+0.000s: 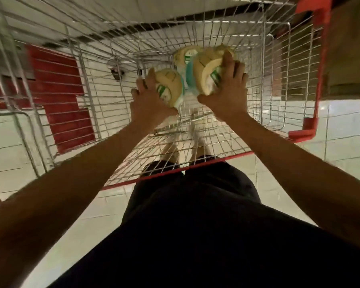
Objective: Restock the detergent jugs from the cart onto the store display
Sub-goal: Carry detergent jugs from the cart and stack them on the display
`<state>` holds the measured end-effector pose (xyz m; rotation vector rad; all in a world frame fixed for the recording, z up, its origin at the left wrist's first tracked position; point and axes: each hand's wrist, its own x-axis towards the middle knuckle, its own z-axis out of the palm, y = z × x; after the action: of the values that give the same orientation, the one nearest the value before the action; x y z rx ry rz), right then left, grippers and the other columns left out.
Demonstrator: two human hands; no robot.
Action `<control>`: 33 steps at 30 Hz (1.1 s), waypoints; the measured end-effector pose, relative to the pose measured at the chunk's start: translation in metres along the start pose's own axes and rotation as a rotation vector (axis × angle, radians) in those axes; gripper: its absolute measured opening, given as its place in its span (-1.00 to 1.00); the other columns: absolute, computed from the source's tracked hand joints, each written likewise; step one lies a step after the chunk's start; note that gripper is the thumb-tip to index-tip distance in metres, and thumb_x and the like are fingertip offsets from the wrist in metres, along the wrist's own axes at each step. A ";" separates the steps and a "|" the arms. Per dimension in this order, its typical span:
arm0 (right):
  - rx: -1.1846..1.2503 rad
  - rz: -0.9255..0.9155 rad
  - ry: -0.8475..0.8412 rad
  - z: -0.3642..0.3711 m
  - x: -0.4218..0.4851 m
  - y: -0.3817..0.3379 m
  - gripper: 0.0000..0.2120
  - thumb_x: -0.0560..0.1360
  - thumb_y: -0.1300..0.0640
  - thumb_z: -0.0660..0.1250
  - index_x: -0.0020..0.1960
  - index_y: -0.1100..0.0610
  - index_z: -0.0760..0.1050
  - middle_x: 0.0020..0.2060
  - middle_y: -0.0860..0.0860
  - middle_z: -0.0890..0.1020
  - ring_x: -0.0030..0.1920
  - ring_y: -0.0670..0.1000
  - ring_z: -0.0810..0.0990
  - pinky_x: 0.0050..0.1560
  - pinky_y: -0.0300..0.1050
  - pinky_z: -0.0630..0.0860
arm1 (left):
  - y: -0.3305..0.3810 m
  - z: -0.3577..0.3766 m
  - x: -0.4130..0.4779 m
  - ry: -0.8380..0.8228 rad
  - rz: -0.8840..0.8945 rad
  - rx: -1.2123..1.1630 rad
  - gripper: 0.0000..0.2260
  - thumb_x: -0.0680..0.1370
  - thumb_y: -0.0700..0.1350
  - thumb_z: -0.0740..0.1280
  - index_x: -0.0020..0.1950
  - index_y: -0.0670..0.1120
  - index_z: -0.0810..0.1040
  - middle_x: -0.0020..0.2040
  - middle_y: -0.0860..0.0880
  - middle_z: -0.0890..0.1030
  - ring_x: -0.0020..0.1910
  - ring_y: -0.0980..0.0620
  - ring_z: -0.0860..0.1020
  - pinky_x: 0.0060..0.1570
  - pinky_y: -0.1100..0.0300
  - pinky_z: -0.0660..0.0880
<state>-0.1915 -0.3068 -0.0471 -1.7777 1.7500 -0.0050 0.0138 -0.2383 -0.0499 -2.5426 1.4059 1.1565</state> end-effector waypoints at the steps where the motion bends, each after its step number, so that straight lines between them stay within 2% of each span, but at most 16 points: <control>1: 0.008 -0.004 0.018 -0.010 -0.011 -0.003 0.25 0.22 -0.21 0.59 0.69 0.05 -0.03 0.50 0.22 0.26 0.45 0.34 0.30 0.30 0.38 0.50 | 0.001 -0.013 -0.009 -0.011 0.045 0.018 0.25 0.26 0.16 0.68 0.69 0.05 -0.12 0.58 -0.24 0.15 0.50 -0.39 0.23 0.33 -0.32 0.41; 5: 0.045 -0.007 0.059 -0.045 -0.057 -0.007 0.22 0.21 -0.20 0.61 0.68 0.01 0.01 0.46 0.15 0.28 0.41 0.25 0.33 0.27 0.33 0.52 | 0.009 -0.054 -0.042 -0.024 0.196 0.093 0.24 0.28 0.17 0.67 0.69 0.07 -0.13 0.59 -0.26 0.15 0.52 -0.41 0.22 0.36 -0.36 0.37; 9: 0.125 0.021 0.110 -0.070 -0.105 -0.004 0.25 0.21 -0.22 0.64 0.68 -0.05 -0.01 0.46 0.08 0.26 0.42 0.19 0.33 0.31 0.34 0.52 | 0.020 -0.080 -0.063 0.013 0.351 0.140 0.22 0.25 0.20 0.65 0.68 0.08 -0.06 0.48 -0.24 0.26 0.43 -0.34 0.32 0.23 -0.28 0.48; 17: 0.230 0.148 0.319 -0.103 -0.201 0.030 0.23 0.24 -0.29 0.60 0.68 -0.12 -0.07 0.46 0.02 0.27 0.44 0.08 0.32 0.41 0.24 0.47 | 0.074 -0.087 -0.106 -0.025 0.615 0.233 0.23 0.21 0.19 0.64 0.69 0.07 -0.04 0.48 -0.22 0.26 0.39 -0.31 0.34 0.25 -0.25 0.44; 22: 0.319 0.293 0.498 -0.120 -0.264 0.074 0.24 0.24 -0.25 0.63 0.69 -0.13 -0.05 0.42 -0.01 0.28 0.40 0.06 0.34 0.37 0.21 0.51 | 0.131 -0.056 -0.146 -0.085 0.746 0.294 0.24 0.20 0.18 0.64 0.66 0.21 -0.11 0.49 -0.12 0.23 0.41 -0.31 0.33 0.19 -0.27 0.48; 28: 0.406 0.486 0.613 -0.134 -0.349 0.151 0.24 0.24 -0.16 0.66 0.69 -0.11 -0.03 0.44 0.00 0.27 0.39 0.03 0.31 0.35 0.24 0.52 | 0.204 0.014 -0.213 -0.144 0.945 0.384 0.23 0.21 0.20 0.64 0.65 0.24 -0.11 0.49 -0.07 0.22 0.39 -0.31 0.35 0.11 -0.17 0.48; 31: 0.455 0.556 0.660 -0.136 -0.395 0.200 0.23 0.23 -0.19 0.64 0.69 -0.12 -0.02 0.45 0.00 0.26 0.39 0.05 0.31 0.37 0.24 0.50 | 0.240 0.056 -0.254 -0.201 0.997 0.437 0.23 0.23 0.19 0.64 0.65 0.25 -0.14 0.52 -0.10 0.22 0.44 -0.32 0.35 0.24 -0.23 0.49; 33: 0.473 0.596 0.681 -0.134 -0.425 0.234 0.23 0.23 -0.18 0.65 0.69 -0.12 -0.01 0.47 0.01 0.26 0.40 0.07 0.31 0.35 0.24 0.51 | 0.262 0.083 -0.282 -0.201 1.047 0.482 0.23 0.22 0.19 0.64 0.66 0.23 -0.13 0.48 -0.11 0.25 0.39 -0.29 0.38 0.21 -0.18 0.46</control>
<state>-0.5074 0.0387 0.1374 -0.9077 2.4304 -0.7815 -0.3196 -0.1611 0.1452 -1.2757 2.6176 0.8724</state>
